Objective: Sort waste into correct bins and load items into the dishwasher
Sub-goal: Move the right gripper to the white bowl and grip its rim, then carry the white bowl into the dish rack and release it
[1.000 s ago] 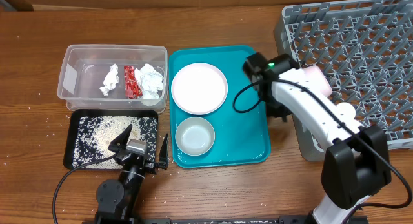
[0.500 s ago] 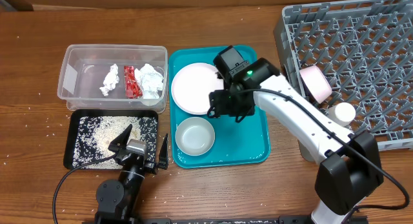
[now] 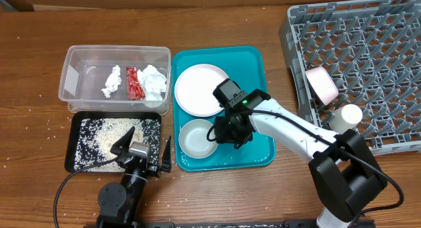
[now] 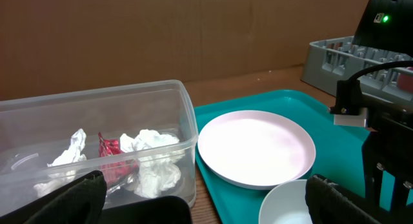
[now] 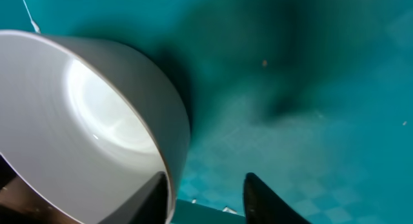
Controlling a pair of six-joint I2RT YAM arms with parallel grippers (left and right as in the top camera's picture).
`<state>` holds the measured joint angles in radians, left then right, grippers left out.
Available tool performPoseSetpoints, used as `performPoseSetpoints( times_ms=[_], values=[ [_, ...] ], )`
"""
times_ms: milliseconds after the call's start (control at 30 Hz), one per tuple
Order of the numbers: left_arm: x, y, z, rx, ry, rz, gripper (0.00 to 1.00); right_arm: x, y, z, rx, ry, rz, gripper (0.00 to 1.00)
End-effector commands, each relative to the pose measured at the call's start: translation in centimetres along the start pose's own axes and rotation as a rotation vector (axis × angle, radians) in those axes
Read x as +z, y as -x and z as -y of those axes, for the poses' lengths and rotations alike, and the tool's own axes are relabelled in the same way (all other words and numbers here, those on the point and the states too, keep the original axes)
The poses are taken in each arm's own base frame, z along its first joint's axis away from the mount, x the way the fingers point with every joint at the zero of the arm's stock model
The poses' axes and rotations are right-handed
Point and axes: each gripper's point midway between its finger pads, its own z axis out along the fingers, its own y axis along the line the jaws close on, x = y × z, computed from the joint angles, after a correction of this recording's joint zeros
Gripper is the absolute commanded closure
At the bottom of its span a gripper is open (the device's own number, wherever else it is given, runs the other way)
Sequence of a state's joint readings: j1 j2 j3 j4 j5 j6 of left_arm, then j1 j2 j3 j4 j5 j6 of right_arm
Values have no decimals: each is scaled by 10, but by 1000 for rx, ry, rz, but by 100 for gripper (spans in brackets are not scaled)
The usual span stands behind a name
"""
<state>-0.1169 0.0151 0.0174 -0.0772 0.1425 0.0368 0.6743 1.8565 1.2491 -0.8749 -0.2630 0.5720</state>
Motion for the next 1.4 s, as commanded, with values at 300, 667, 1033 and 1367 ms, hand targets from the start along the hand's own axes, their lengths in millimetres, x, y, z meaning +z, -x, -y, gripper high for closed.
performPoseSetpoints(
  times_ms=[300, 667, 1033, 1367],
  values=[
    [0, -1, -1, 17, 6, 6, 0, 14, 0, 2, 77, -29, -4, 67],
    [0, -1, -1, 17, 6, 6, 0, -32, 39, 26, 96, -202, 181, 96],
    [0, -1, -1, 17, 6, 6, 0, -282, 132, 134, 175, -1074, 987, 96],
    [0, -1, -1, 17, 6, 6, 0, -341, 189, 222, 297, -1129, 1080, 96]
  ],
)
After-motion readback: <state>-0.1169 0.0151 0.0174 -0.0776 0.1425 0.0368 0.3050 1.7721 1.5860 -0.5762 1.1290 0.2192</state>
